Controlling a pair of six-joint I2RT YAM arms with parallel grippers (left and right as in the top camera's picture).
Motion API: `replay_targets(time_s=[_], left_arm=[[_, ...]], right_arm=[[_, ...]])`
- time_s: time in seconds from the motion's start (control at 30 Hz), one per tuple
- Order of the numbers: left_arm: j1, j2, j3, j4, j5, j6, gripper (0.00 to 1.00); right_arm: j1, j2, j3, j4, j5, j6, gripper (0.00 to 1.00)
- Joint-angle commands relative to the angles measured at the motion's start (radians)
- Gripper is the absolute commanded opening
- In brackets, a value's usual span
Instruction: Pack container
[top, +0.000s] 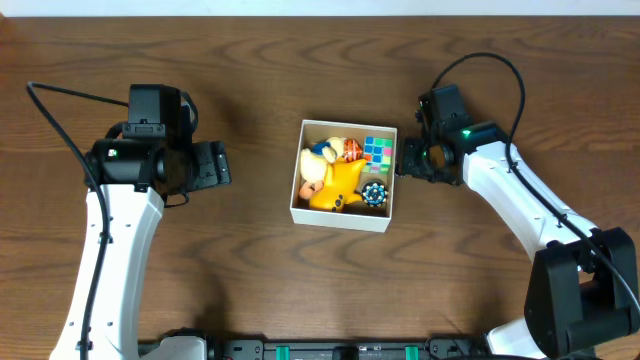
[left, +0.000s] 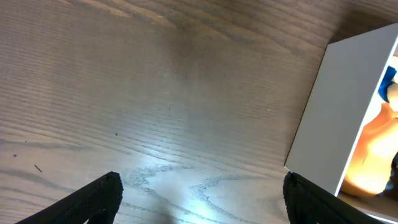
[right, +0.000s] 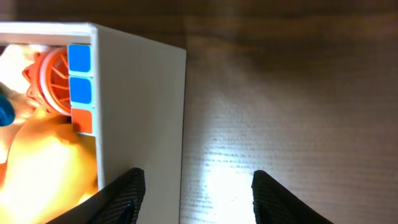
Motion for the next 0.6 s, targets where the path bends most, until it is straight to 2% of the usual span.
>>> replay_targets(time_s=[0.0, 0.17, 0.3, 0.43, 0.5, 0.53, 0.57], left_arm=[[0.002, 0.000, 0.018, -0.004, -0.012, 0.006, 0.85], [0.002, 0.000, 0.018, -0.004, -0.012, 0.006, 0.85], [0.002, 0.000, 0.018, -0.004, -0.012, 0.006, 0.85], [0.002, 0.000, 0.018, -0.004, -0.012, 0.007, 0.85], [0.002, 0.000, 0.018, -0.003, -0.012, 0.023, 0.85], [0.002, 0.000, 0.018, 0.001, -0.012, 0.039, 0.89], [0.002, 0.000, 0.018, 0.007, -0.012, 0.055, 0.92]], right_arm=[[0.008, 0.018, -0.002, 0.018, -0.009, -0.063, 0.60], [0.008, 0.020, -0.002, 0.033, -0.008, -0.084, 0.62], [0.008, 0.020, -0.002, 0.050, 0.067, -0.101, 0.64], [0.005, 0.004, 0.032, 0.051, 0.199, -0.124, 0.79], [0.005, -0.012, 0.062, 0.047, 0.238, -0.130, 0.91], [0.004, -0.024, 0.079, 0.047, 0.265, -0.130, 0.98], [0.003, -0.034, 0.092, 0.050, 0.296, -0.130, 0.99]])
